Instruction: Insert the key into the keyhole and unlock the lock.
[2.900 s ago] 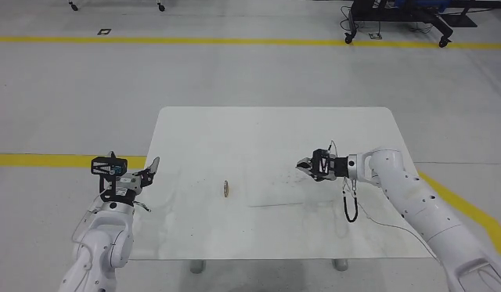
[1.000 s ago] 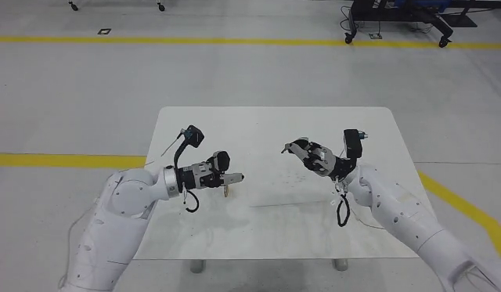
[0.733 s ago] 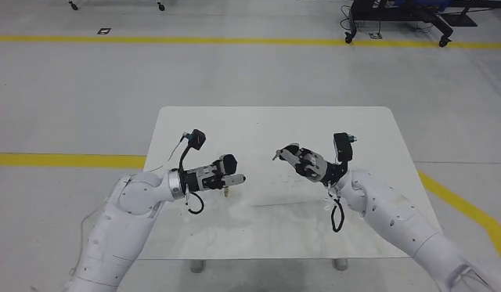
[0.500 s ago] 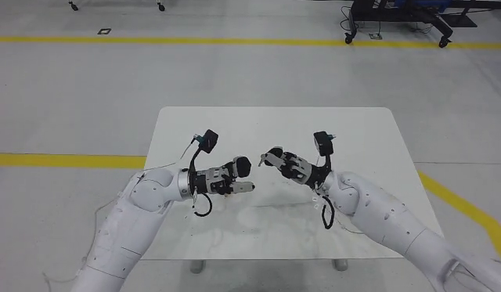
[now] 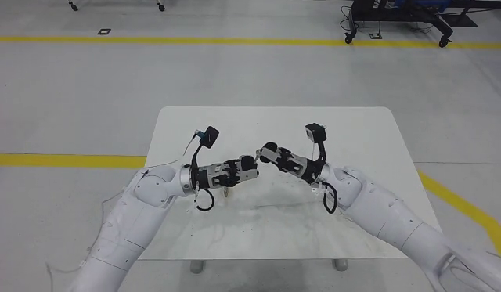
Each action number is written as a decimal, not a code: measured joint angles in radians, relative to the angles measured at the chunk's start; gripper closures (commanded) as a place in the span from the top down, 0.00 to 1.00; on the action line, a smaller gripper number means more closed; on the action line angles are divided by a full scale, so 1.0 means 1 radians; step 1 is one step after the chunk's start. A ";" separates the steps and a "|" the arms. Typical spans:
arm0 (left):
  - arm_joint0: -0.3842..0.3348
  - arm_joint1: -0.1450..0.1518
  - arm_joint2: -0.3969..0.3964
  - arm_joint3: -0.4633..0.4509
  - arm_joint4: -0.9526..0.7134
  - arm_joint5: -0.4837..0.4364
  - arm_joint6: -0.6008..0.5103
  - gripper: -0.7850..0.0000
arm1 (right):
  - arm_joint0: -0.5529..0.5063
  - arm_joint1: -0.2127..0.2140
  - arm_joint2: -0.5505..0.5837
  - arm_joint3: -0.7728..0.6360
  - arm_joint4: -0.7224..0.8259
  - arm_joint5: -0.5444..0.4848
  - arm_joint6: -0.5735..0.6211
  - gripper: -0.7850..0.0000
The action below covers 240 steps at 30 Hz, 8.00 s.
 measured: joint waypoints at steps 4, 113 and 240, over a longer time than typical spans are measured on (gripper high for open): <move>0.003 0.003 0.000 -0.001 -0.003 0.002 0.013 0.35 | -0.011 -0.007 0.017 0.002 0.040 0.000 0.067 0.00; 0.040 0.123 -0.029 -0.163 0.243 0.165 -0.017 1.00 | -0.198 0.005 0.353 -0.112 -0.228 0.012 0.468 0.00; -0.447 -0.184 0.283 0.646 -0.733 0.910 -0.227 0.00 | -0.276 -0.081 0.447 -0.136 -0.313 0.122 -0.056 0.00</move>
